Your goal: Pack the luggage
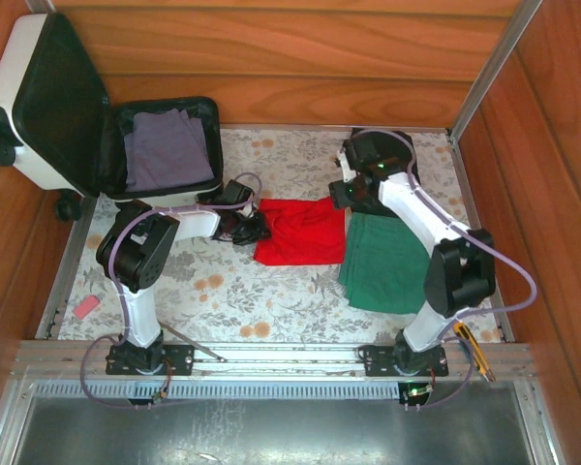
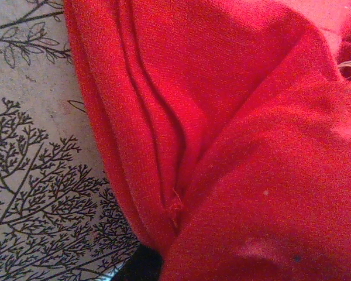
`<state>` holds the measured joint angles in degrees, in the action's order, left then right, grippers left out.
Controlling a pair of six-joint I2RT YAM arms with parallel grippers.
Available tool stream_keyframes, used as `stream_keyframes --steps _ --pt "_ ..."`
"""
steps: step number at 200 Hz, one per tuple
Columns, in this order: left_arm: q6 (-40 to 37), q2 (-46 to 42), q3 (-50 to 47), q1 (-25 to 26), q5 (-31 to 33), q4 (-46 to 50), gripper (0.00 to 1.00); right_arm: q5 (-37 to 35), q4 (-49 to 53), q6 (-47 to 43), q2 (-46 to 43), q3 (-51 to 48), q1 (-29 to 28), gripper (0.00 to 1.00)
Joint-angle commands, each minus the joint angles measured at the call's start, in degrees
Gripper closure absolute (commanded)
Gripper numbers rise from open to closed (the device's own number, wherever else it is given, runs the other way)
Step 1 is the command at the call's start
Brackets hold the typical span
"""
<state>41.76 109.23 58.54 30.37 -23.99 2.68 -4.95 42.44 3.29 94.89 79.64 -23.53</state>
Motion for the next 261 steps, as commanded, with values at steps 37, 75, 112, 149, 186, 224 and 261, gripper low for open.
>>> stream_keyframes --steps 37,75,112,149,186,224,261 --pt "1.04 0.24 -1.21 -0.75 1.79 0.86 1.0 22.08 -2.73 2.66 -2.74 -8.75 -9.46 0.57" --pt "0.65 -0.64 -1.85 -0.98 1.89 0.61 1.0 24.31 -9.73 8.58 4.0 -10.9 -14.33 0.79" --pt "0.27 -2.06 -2.56 -1.24 2.0 0.41 1.0 25.25 -14.06 11.31 9.65 -10.3 -14.97 0.87" --pt "-0.01 -2.97 -2.95 -1.19 1.91 0.16 1.0 24.02 -17.73 11.87 14.4 -8.8 -14.92 0.92" --pt "-0.54 -3.48 -3.61 -1.19 1.55 -0.18 1.0 17.43 -24.42 13.21 18.62 -4.81 -14.09 0.94" --pt "-1.54 -4.48 -4.18 -1.23 1.22 -0.3 1.0 17.55 -27.77 14.88 24.57 6.43 -9.11 0.94" --pt "-2.95 -5.72 -4.38 -1.19 1.3 -0.44 1.0 21.83 -29.43 18.86 30.85 16.25 -4.84 0.9"
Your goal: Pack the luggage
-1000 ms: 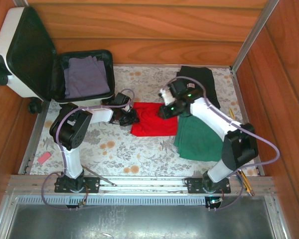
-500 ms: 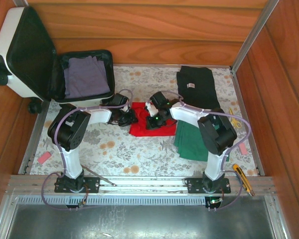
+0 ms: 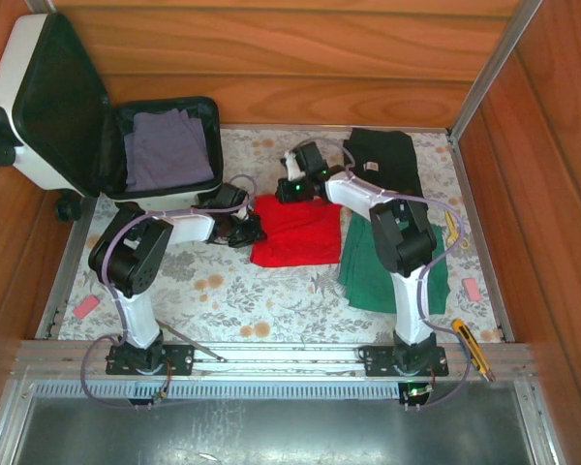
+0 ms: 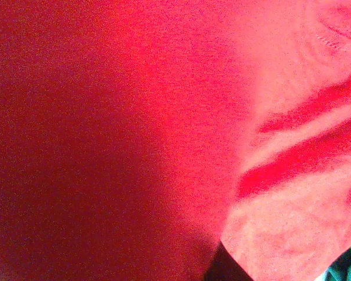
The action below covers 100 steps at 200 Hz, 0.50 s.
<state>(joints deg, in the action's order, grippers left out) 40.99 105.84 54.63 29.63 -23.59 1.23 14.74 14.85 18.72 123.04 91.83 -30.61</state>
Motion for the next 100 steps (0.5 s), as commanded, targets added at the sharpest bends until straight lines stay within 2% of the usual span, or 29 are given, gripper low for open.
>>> stream_keyframes --steps 1,31,65,100 --pt "-2.26 -2.41 -0.44 -0.45 0.87 0.98 1.0 2.18 -1.89 3.47 2.71 4.14 2.32 0.9" --pt "-5.31 -4.67 -0.76 -0.45 1.31 0.92 1.0 0.99 -2.03 2.83 -0.17 2.03 3.75 0.86" --pt "-10.61 -8.01 0.29 -0.86 1.63 2.49 1.0 -3.94 -0.92 -1.68 -9.08 -6.83 5.06 0.83" --pt "-22.84 -8.07 10.37 -3.33 -0.12 18.42 1.0 -8.77 0.25 -6.46 -18.72 -14.06 6.51 0.83"
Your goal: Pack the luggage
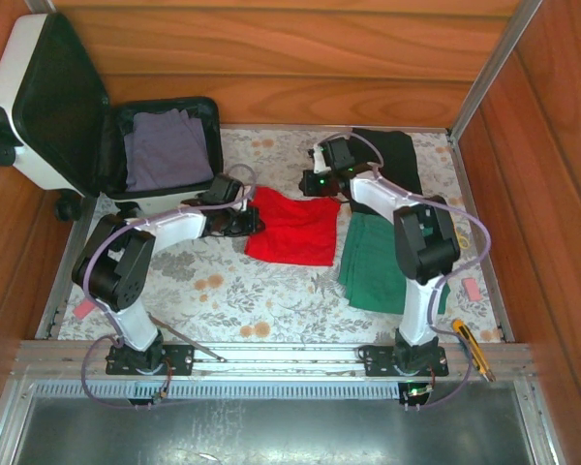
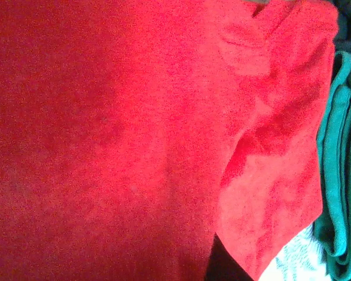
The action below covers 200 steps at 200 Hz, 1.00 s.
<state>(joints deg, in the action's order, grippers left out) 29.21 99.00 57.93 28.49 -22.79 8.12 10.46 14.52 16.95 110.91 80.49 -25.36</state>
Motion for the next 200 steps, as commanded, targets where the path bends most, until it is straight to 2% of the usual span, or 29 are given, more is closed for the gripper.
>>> stream_keyframes --steps 1,28,47,71,95,125,149,175,200 --pt "-11.44 -1.2 7.35 -2.34 -0.94 11.99 1.0 -4.77 0.59 -4.69 -6.72 -2.8 1.27 0.83" --pt "-26.13 -0.07 17.11 -5.99 -2.13 28.28 1.0 -8.8 -0.66 -9.51 -12.56 -6.95 1.46 0.84" --pt "-36.56 0.83 24.0 -7.1 3.58 39.76 1.0 -10.4 -1.92 -12.98 -15.23 -9.12 1.46 0.85" --pt "-48.08 0.95 28.13 -7.64 11.95 47.92 1.0 -11.72 -2.89 -16.03 -17.73 -10.85 1.46 0.86" --pt "-57.66 0.02 28.98 -7.74 21.0 51.53 1.0 -12.08 -3.99 -17.77 -18.25 -12.31 1.46 0.88" --pt "-65.9 -2.74 28.82 -8.56 25.71 52.46 1.0 -11.24 -7.44 -19.28 -19.36 -15.4 1.46 0.89" --pt "-70.2 -5.76 28.15 -9.7 27.02 52.61 1.0 -8.82 -10.17 -19.59 -20.85 -18.32 1.46 0.9" --pt "-79.07 -9.09 26.46 -12.11 27.11 52.52 1.0 -7.67 -13.02 -18.8 -22.47 -20.65 1.46 0.9" --pt "-82.87 -7.53 28.83 -15.9 27.39 52.53 1.0 -7.08 -14.05 -18.93 -23.02 -21.16 1.46 0.91"
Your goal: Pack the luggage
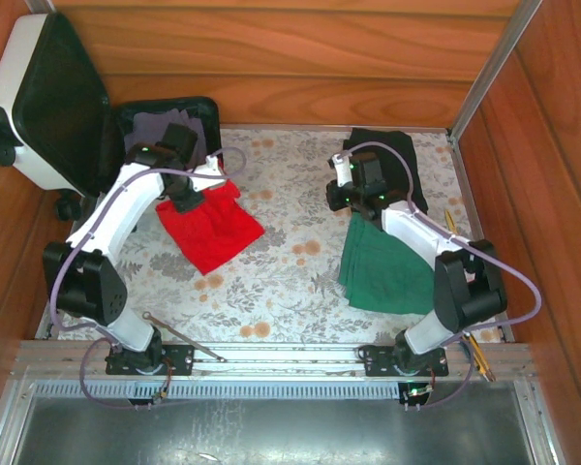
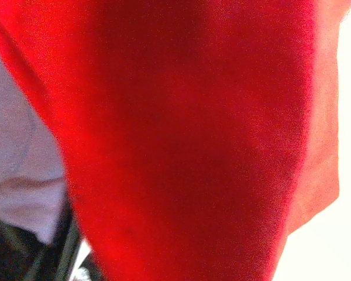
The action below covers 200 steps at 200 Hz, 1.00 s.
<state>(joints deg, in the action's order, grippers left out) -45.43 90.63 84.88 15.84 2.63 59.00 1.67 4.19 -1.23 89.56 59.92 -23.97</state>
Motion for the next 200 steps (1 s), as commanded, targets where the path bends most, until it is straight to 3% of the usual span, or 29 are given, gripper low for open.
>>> stream_keyframes --steps 1,38,87,135,200 --pt "-8.29 1.03 2.05 -3.39 2.0 1.64 1.0 1.69 -3.81 -0.76 -1.67 -0.59 0.06 0.91" --pt "-14.1 9.3 10.8 -6.19 6.82 1.55 1.0 2.43 -7.18 -0.7 -1.44 -2.36 0.06 0.91" --pt "-21.03 23.64 31.88 -9.51 7.03 1.66 1.0 0.09 -15.16 -4.81 -1.06 -7.9 -0.03 0.94" --pt "-26.24 37.11 50.15 -13.48 4.84 1.49 1.0 -2.71 -14.38 -7.04 1.2 -8.02 -0.03 0.94" --pt "-30.74 51.88 61.04 -16.25 3.01 -7.02 1.0 -3.74 -10.08 -6.51 4.43 -3.94 -0.28 0.94"
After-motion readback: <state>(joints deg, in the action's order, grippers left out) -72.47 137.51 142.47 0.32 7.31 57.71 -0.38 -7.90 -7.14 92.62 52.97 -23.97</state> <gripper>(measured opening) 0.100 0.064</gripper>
